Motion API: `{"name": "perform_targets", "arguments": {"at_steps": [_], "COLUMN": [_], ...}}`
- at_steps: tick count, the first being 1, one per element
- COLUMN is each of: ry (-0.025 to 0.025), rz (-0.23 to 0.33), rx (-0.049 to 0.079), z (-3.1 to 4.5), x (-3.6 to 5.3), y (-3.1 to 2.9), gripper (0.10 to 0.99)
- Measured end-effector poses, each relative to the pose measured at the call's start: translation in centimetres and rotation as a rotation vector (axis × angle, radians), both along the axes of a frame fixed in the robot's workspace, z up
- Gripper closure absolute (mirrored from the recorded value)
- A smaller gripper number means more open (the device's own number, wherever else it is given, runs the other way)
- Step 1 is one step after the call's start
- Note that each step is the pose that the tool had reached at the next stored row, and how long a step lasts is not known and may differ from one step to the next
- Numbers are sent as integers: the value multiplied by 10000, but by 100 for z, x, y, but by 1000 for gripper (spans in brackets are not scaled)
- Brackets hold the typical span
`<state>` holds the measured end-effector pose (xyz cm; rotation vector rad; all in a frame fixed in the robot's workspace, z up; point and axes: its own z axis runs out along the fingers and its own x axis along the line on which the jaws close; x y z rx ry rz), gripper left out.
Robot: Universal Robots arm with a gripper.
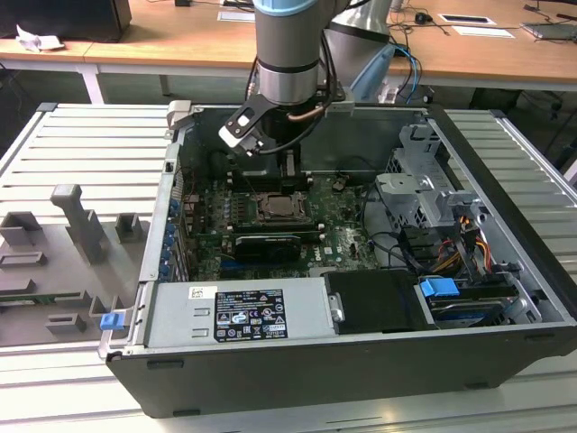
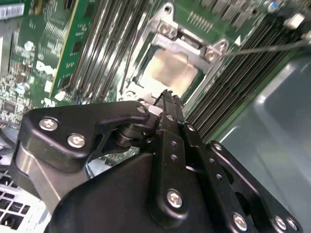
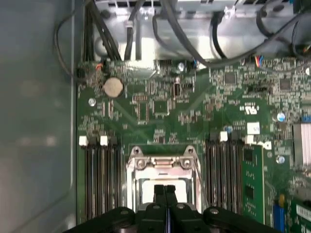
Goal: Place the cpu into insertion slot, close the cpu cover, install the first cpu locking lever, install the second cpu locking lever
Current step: 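Close the cpu cover, then install the first cpu locking lever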
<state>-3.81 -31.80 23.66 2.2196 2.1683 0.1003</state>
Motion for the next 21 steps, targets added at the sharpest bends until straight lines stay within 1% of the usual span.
{"name": "perform_targets", "arguments": {"at_steps": [5,9,11,16,18,21], "ry": [0,0,2,0,1,-1], "rz": [0,0,4,2,2,3], "rx": [-1,0,-27,-44,-45,-42], "z": [-2,-2,5,86,139,154], "x": [-70,-93,-95,-95,-95,-95], "y": [0,0,3,4,4,4], "gripper": [980,980,980,980,980,980]}}
